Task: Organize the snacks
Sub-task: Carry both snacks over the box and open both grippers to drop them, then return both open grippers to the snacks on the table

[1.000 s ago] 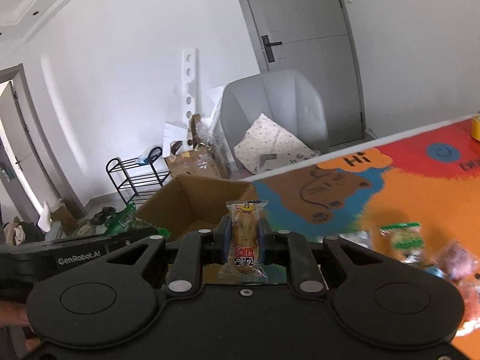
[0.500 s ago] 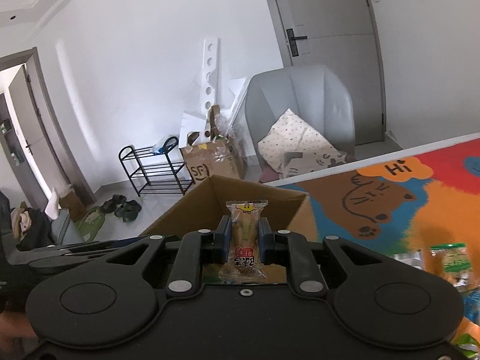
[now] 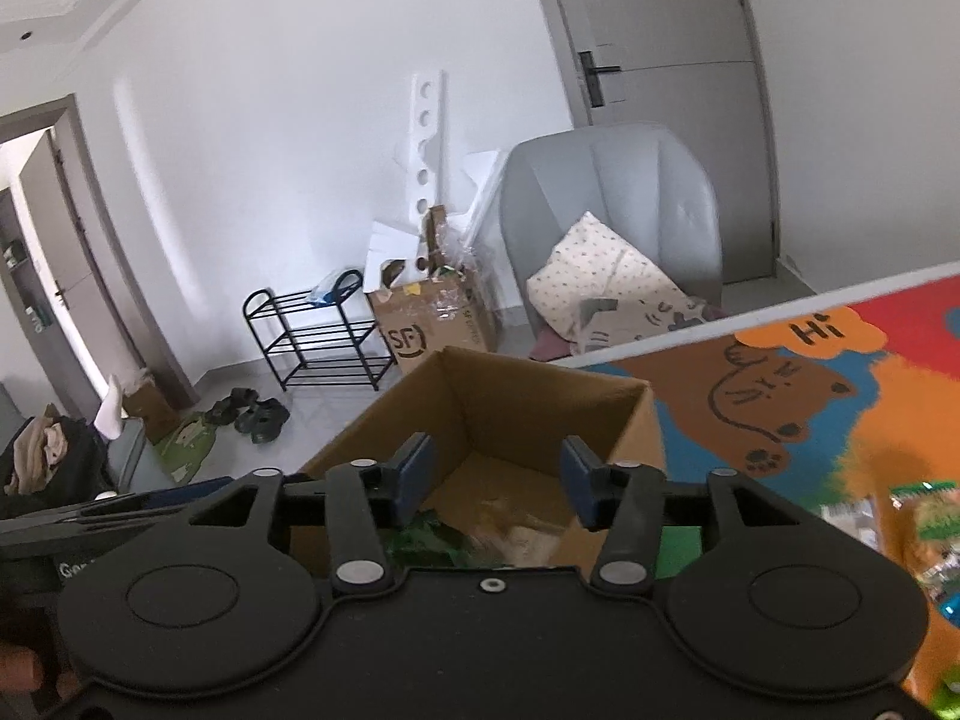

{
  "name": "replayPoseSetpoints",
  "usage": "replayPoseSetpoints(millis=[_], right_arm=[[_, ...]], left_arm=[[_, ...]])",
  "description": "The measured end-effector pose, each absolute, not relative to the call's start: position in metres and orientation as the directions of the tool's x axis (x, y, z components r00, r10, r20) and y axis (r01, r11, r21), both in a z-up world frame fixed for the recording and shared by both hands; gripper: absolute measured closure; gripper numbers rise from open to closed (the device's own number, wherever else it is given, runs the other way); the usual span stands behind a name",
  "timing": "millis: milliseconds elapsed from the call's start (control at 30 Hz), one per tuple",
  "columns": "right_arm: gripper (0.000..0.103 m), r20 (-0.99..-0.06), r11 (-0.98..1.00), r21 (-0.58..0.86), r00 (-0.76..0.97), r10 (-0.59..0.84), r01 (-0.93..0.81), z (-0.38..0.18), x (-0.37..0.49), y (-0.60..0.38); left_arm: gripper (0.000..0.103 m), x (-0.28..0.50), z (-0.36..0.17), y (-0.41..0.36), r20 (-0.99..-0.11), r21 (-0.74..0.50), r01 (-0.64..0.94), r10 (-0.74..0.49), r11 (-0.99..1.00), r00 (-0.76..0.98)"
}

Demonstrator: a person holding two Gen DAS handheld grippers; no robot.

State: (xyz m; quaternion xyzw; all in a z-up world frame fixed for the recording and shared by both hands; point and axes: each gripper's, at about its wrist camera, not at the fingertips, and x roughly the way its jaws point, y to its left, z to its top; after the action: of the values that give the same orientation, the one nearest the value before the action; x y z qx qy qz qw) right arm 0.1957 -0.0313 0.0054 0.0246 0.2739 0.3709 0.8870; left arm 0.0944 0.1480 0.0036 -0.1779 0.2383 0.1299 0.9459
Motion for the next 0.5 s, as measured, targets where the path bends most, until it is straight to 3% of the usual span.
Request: replayPoseSetpoints(millis=[500], right_arm=[[0.015,-0.449,0.784,0.256,0.648,0.615,-0.566,0.013,0.176,-0.097]], left_arm=[[0.01,0.09,0.014,0.106,-0.488,-0.227,-0.293,0.152,0.929,0.86]])
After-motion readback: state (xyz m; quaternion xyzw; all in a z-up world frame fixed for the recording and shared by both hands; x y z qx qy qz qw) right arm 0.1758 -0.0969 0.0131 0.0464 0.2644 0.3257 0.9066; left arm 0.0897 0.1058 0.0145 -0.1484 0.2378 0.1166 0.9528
